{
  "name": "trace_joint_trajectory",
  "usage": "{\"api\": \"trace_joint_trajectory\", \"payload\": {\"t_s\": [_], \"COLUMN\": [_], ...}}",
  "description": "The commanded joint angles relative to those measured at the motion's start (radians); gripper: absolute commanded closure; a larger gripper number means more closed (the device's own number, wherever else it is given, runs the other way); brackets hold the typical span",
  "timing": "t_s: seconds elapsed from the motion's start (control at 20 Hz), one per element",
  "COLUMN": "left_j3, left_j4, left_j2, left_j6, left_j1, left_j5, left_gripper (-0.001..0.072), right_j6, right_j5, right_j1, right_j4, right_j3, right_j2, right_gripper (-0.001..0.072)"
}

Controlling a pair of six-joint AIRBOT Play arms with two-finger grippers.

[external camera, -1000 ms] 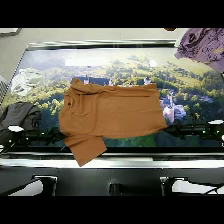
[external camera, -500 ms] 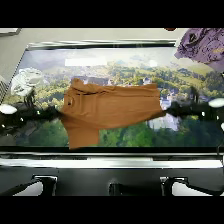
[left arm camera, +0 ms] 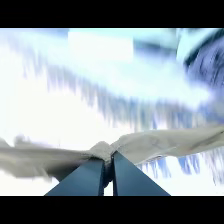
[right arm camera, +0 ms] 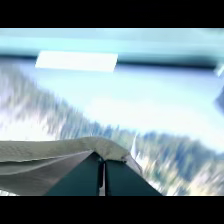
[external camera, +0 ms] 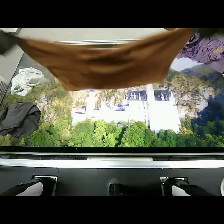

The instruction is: Fold the clothes and pants, and hang the long-sleeved shirts on hangers.

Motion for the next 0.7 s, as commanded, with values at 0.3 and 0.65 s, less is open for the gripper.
{"api": "trace_joint_trajectory", "payload": {"t_s": [0.3, 0.65], "left_j3": [0.216, 0.087], "left_j4": [0.425, 0.492], "left_j2": [0.375, 0.391], "left_j6": [-0.213, -0.221], "left_j1": [-0.002, -0.002], "left_j5": [-0.114, -0.133], "left_gripper": [0.0692, 0.069], "right_j6": [0.127, 0.188], "right_j5": [0.08, 0.212], "right_j1": [0.018, 0.018], "right_j4": [-0.243, -0.23], "right_j3": [0.096, 0.096], "right_j2": [0.436, 0.334], "right_gripper": [0.0688, 0.0687]}}
